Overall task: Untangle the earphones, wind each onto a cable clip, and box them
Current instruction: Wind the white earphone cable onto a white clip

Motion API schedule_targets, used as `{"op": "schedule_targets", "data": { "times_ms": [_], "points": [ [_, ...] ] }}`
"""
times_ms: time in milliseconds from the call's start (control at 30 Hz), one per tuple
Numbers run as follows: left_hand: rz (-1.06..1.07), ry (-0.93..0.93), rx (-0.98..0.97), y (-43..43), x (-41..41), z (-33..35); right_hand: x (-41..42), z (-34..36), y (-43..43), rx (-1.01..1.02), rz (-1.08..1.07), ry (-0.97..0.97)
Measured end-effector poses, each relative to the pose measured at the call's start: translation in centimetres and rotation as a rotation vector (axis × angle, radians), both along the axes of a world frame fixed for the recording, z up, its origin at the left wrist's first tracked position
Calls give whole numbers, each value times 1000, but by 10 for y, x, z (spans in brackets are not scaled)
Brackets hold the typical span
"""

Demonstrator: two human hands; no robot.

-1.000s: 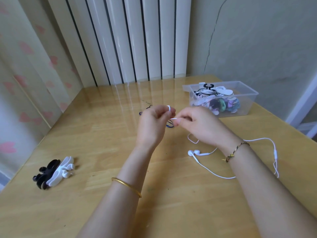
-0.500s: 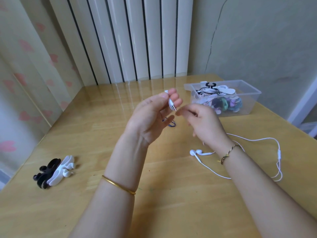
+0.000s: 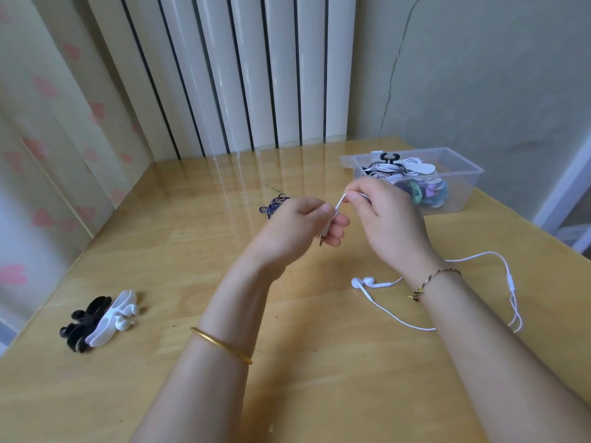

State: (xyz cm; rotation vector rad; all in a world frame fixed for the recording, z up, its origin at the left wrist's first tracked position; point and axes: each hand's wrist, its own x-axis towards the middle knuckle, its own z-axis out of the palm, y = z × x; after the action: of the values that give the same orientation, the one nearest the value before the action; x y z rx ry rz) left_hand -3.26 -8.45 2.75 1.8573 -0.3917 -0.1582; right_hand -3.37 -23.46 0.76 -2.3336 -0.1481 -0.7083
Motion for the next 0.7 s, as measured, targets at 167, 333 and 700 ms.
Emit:
{"op": "schedule_targets", "data": {
  "times_ms": [167, 333, 700],
  "points": [
    [40, 329, -594, 1, 0, 5, 1, -4, 6, 88, 235, 226],
    [313, 96, -587, 1, 7, -8, -10, 3, 11, -48, 443, 450],
    [23, 77, -38, 1, -2, 3, 1, -3, 0, 40, 102, -11]
  ]
}}
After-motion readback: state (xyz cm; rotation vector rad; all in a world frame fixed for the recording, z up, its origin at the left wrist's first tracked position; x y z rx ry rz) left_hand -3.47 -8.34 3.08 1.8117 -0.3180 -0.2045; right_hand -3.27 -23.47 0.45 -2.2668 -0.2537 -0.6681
